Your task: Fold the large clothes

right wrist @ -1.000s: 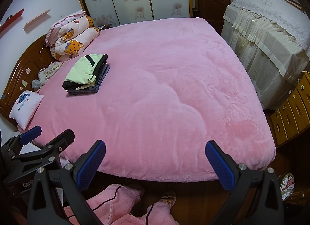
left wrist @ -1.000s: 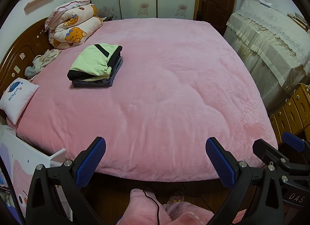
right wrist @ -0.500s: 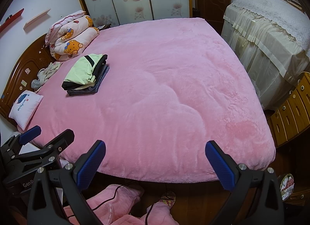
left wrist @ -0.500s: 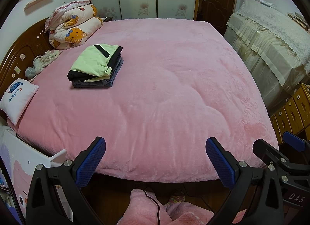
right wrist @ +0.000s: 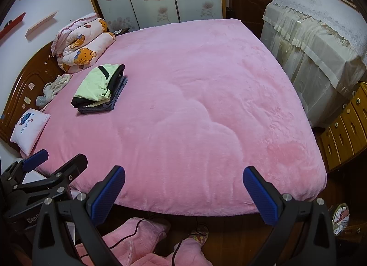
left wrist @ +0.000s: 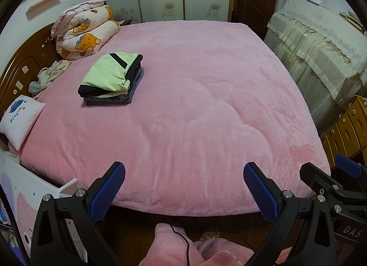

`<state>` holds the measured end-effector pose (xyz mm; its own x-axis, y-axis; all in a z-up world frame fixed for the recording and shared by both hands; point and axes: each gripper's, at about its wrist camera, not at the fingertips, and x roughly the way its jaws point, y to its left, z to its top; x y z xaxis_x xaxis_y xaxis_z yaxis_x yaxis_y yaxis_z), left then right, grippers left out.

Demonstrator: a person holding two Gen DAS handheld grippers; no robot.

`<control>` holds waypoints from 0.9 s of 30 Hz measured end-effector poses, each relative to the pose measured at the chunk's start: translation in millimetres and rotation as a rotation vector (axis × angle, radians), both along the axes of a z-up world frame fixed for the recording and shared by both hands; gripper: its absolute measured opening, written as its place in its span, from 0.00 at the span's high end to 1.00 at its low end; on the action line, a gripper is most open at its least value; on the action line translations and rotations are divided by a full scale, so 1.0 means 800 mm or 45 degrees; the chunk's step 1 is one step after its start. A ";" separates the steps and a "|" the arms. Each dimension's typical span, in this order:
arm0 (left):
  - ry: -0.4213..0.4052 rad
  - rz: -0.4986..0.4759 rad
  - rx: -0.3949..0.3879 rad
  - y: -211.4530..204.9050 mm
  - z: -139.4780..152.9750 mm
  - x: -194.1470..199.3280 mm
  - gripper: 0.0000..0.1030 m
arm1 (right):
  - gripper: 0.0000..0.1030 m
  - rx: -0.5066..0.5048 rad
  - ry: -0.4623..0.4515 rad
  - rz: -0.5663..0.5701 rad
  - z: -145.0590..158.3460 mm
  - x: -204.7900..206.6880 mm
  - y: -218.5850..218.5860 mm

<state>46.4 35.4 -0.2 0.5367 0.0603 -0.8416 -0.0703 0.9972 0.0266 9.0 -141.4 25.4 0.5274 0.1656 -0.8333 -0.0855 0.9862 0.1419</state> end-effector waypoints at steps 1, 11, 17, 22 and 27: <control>0.000 -0.006 0.001 0.001 -0.001 0.001 0.01 | 0.00 0.001 0.000 -0.001 -0.001 0.001 0.000; 0.006 -0.021 0.007 0.007 -0.003 0.009 0.01 | 0.00 0.004 0.002 -0.005 -0.002 0.002 -0.003; 0.007 -0.019 0.007 0.005 -0.003 0.009 0.01 | 0.00 0.003 0.003 -0.004 -0.001 0.003 -0.003; 0.013 -0.035 0.011 0.011 -0.005 0.018 0.01 | 0.00 0.005 0.007 -0.008 -0.004 0.004 -0.006; 0.024 -0.059 0.019 0.015 -0.008 0.035 0.01 | 0.00 0.007 0.016 -0.014 -0.008 0.010 -0.011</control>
